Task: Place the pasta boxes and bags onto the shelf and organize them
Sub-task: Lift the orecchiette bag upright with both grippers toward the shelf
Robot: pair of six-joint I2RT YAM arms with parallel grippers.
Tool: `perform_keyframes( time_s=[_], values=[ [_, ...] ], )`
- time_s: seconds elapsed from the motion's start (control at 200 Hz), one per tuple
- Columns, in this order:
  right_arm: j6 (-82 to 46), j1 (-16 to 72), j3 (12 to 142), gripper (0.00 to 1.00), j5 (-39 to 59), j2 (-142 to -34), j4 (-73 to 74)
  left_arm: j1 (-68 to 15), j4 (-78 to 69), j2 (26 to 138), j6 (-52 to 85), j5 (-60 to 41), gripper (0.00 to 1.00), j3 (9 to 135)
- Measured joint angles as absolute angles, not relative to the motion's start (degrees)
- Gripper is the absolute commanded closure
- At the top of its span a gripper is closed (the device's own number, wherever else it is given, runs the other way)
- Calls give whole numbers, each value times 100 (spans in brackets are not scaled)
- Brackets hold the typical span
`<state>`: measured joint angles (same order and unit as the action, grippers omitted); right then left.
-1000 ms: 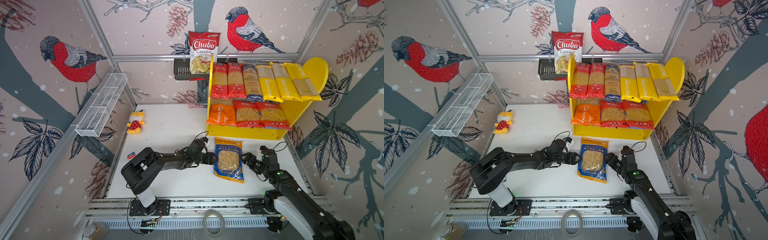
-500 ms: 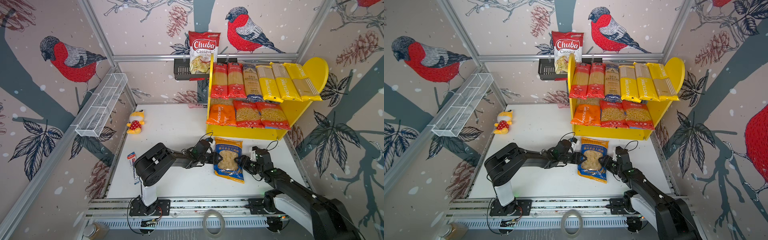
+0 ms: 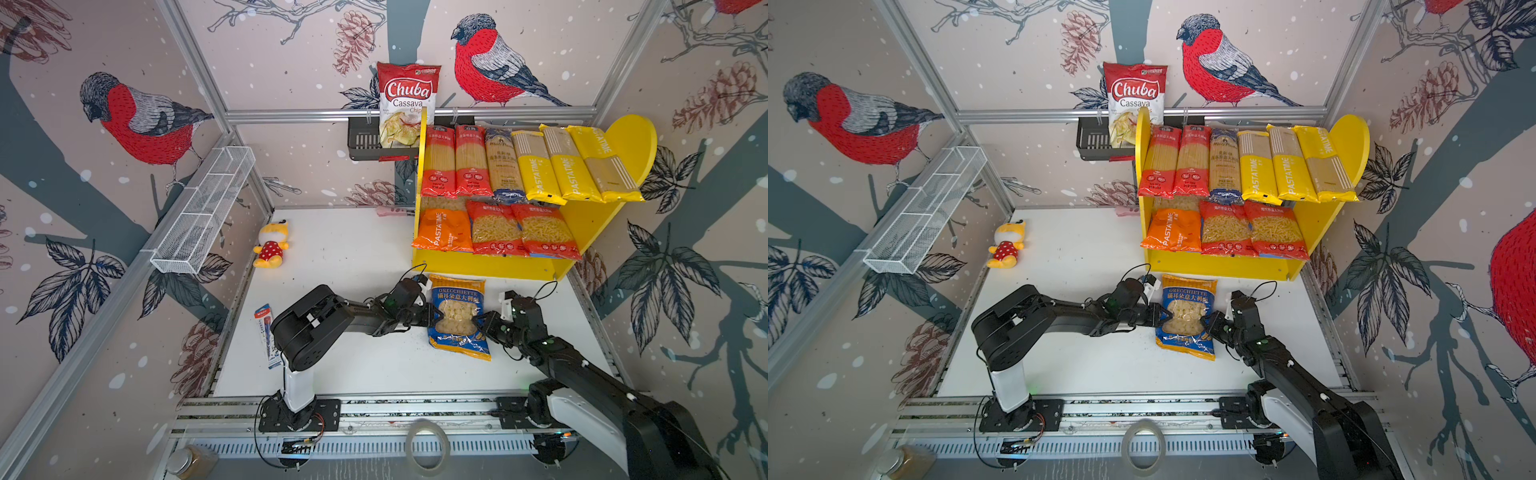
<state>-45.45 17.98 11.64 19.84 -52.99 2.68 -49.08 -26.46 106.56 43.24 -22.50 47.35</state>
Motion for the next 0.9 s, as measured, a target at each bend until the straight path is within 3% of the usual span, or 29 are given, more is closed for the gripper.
perform_keyframes(
  time_s=[0.355, 0.9],
  values=[
    [-4678, 1678, 1155, 81, 1940, -4847, 82, -4930, -2626, 10530, 4222, -2322, 97, 4801],
    [-4967, 1658, 1173, 87, 1667, -3730, -134, -4956, -2783, 10243, 4160, -2456, 100, 4814]
  ],
)
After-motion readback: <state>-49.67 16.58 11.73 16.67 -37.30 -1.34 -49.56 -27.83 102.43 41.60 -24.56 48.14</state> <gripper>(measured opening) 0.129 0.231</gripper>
